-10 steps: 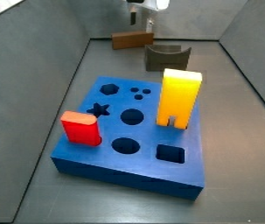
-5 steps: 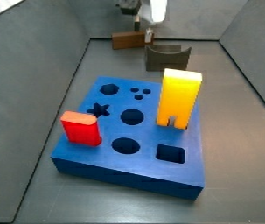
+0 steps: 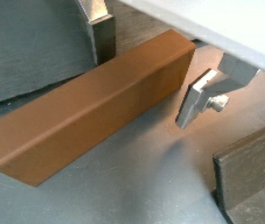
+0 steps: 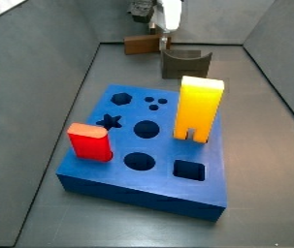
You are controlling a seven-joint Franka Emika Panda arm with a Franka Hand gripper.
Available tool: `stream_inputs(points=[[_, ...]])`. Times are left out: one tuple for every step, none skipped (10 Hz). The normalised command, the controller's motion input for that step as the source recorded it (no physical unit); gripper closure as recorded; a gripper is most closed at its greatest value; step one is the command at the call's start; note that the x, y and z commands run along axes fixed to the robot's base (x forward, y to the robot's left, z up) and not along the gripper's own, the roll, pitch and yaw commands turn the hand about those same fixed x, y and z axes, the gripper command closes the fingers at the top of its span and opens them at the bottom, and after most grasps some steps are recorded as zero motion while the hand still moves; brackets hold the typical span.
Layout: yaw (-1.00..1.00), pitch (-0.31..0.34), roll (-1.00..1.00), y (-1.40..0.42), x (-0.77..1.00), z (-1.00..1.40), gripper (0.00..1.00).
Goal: Pick up the arch object. Move up. Place the arch object on the fixture. Regrasp the arch object. Move to above the board. Insert the arch object.
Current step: Pick up the arch object.
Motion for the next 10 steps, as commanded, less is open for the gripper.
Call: stream_inputs(points=[[-0.44,-0.023,0.03,-0.26,0.01,-1.0,0.0],[-0.42,-0.051,0.13,-0.54,0.3,-1.0,0.0],[-0.4,-0.047,0.14,-0.56,0.33,-1.0,0.0],[-0.38,0.0,0.19,-0.48,0.33,-1.0,0.0],[0.0,0.107,-0.05,0.25,0.01,-0.02,0.0],[0.0,0.009,0.0,0.0,0.0,0.0,0.0],[0.0,0.0,0.0,0.0,0.0,0.0,1.0],[0.0,0.0,0.0,0.0,0.0,0.0,1.0],[0.0,0.0,0.0,0.0,0.0,0.0,1.0],[0.0,0.0,0.0,0.0,0.0,0.0,1.0]])
